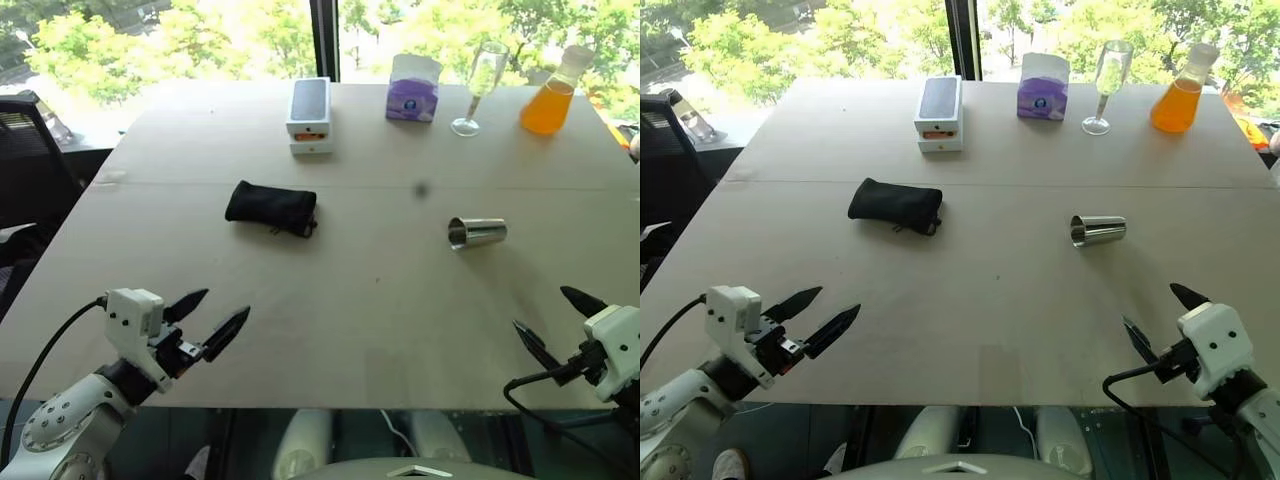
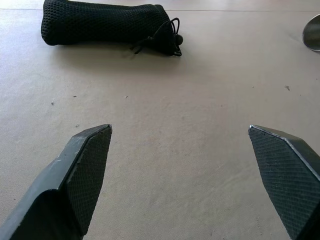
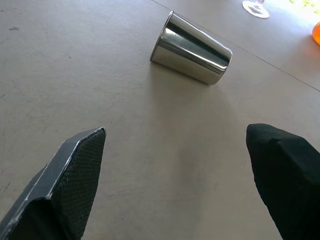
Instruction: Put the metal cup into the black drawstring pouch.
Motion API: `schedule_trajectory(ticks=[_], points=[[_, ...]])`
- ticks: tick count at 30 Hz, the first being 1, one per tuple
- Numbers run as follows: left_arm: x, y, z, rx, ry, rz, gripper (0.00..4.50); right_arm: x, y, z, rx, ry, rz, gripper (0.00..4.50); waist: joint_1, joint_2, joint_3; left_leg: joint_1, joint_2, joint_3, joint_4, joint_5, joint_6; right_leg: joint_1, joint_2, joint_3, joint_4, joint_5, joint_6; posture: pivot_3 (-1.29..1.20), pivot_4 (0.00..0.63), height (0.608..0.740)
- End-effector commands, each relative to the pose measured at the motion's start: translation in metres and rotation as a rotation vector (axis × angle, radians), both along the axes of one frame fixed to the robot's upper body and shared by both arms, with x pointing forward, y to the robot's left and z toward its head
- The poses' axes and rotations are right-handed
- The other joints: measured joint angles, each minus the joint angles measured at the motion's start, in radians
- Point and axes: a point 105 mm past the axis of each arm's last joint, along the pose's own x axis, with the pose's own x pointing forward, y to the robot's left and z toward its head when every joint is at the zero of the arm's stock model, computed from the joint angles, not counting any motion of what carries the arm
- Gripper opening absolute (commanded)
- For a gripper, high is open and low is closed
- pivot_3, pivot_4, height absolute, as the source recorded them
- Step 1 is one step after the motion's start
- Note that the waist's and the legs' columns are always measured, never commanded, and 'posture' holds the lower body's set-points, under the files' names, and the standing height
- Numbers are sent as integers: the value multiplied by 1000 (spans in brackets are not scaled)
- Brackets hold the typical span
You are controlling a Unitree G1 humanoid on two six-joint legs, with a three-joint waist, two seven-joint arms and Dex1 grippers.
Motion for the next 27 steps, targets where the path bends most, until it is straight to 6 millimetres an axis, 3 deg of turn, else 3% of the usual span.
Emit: schedule_trajectory(ticks=[1, 10, 14, 18, 23, 27], points=[[7, -4, 12, -5, -55, 3, 4500, 3, 8, 11, 17, -70, 16, 4482, 0, 0, 0, 0, 0, 0, 0, 0, 0, 0, 0, 0, 0, 0, 0, 0, 150, 740], [29, -14, 25, -24, -99, 13, 4500, 13, 31, 24, 64, -144, 99, 4482, 0, 2, -1, -1, -1, 0, -1, 0, 0, 0, 0, -1, -1, 0, 0, 0, 150, 740], [40, -22, 25, 30, -81, 46, 4500, 14, 52, 35, 93, -164, 249, 4482, -2, 2, -1, 0, -1, -1, -1, 0, 0, 0, 1, -1, 0, 0, 0, 0, 150, 740], [56, -35, 38, 30, -112, 87, 4500, 15, 75, 55, 147, -213, 404, 4482, -1, 1, 0, 1, -1, -1, 1, 0, 0, 1, 1, -1, 1, 1, 1, 0, 150, 740], [93, -57, 47, 236, -105, 206, 4500, 21, 94, 72, 173, -256, 530, 4482, 5, 0, 0, 1, -2, -3, 2, 0, 0, 1, 2, -2, 4, 1, 1, 0, 150, 740], [119, -86, 49, 253, -82, 225, 4500, 26, 93, 75, 159, -256, 547, 4482, 7, -2, 2, 0, -3, -3, 3, 0, 0, 1, 3, -2, 4, 1, 1, 0, 150, 740]])
